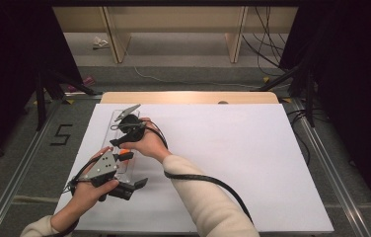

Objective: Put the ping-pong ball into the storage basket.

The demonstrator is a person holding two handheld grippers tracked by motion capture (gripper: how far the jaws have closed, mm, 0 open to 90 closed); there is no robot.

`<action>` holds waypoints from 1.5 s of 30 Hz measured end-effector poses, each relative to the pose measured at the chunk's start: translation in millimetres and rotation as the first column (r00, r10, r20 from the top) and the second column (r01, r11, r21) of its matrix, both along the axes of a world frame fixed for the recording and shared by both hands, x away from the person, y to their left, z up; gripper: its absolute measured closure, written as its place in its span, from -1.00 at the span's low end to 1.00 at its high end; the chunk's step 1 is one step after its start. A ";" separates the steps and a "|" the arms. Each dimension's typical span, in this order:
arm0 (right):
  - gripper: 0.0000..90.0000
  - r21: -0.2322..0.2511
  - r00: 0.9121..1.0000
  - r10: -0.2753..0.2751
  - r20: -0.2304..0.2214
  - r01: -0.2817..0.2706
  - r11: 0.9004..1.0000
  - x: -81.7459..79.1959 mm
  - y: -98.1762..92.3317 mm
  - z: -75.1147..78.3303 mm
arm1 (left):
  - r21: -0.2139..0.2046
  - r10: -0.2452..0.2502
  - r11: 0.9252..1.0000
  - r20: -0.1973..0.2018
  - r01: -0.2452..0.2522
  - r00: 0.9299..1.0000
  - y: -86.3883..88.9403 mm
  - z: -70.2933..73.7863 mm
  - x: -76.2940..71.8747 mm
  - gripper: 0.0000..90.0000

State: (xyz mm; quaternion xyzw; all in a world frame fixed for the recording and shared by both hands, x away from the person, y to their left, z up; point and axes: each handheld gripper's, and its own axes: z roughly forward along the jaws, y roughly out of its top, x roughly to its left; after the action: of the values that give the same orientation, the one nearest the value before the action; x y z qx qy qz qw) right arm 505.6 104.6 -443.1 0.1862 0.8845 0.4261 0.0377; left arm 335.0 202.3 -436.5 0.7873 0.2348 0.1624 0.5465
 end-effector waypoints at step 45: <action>-0.64 0.097 0.991 -0.130 0.027 0.127 0.987 -9.1 -90.0 19.9 | -0.011 0.012 1.000 0.001 -0.012 1.000 1.9 0.4 0.4 -0.92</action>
State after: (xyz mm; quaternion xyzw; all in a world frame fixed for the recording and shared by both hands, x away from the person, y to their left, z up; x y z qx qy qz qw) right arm 496.5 14.6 -423.2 0.2375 0.8486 0.4674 0.0708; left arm 335.3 204.2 -436.1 0.7828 0.2399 0.1650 0.5499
